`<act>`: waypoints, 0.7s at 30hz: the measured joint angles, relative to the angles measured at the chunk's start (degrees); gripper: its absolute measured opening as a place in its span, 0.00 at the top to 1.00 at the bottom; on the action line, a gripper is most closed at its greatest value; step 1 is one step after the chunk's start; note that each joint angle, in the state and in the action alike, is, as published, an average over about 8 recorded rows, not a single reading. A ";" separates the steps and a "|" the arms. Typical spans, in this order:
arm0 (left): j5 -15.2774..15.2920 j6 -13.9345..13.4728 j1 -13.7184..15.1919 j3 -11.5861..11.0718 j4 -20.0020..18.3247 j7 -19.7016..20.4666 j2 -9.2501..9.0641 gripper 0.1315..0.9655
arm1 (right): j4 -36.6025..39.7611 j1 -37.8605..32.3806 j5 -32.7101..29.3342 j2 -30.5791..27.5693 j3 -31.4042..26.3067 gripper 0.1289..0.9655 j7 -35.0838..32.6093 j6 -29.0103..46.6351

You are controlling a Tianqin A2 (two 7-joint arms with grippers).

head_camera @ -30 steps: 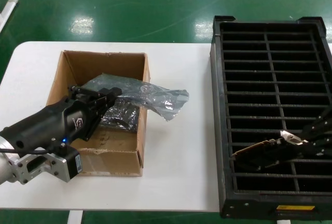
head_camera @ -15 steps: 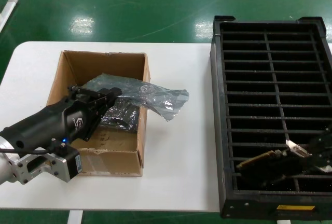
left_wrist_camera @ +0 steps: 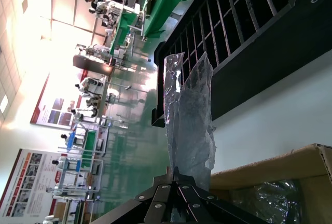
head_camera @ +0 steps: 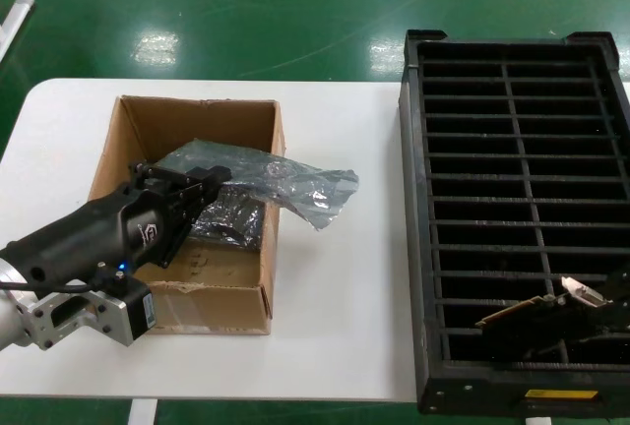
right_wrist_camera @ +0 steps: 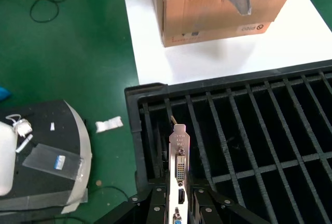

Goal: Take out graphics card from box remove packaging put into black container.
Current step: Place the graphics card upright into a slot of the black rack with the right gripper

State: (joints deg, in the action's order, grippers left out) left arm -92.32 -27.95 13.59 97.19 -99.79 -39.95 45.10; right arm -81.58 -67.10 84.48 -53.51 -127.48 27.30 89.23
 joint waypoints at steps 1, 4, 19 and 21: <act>0.00 0.00 0.00 0.00 0.00 0.00 0.00 0.99 | 0.05 0.06 -0.41 0.13 0.05 0.93 -0.17 -0.03; 0.00 0.00 0.00 0.00 0.00 0.00 0.00 0.99 | 0.09 0.23 -1.46 0.47 0.14 0.93 -0.65 -0.02; 0.00 0.00 0.00 0.00 0.00 0.00 0.00 0.99 | -0.73 1.14 -6.94 2.14 0.19 0.93 -3.72 -1.14; 0.00 0.00 0.00 0.00 0.00 0.00 0.00 0.99 | -1.13 1.39 -7.75 2.30 0.15 0.93 -4.18 -1.46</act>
State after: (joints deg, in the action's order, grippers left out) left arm -92.32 -27.95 13.59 97.19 -99.79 -39.95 45.10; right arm -82.71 -65.71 76.73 -51.21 -127.33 23.12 87.77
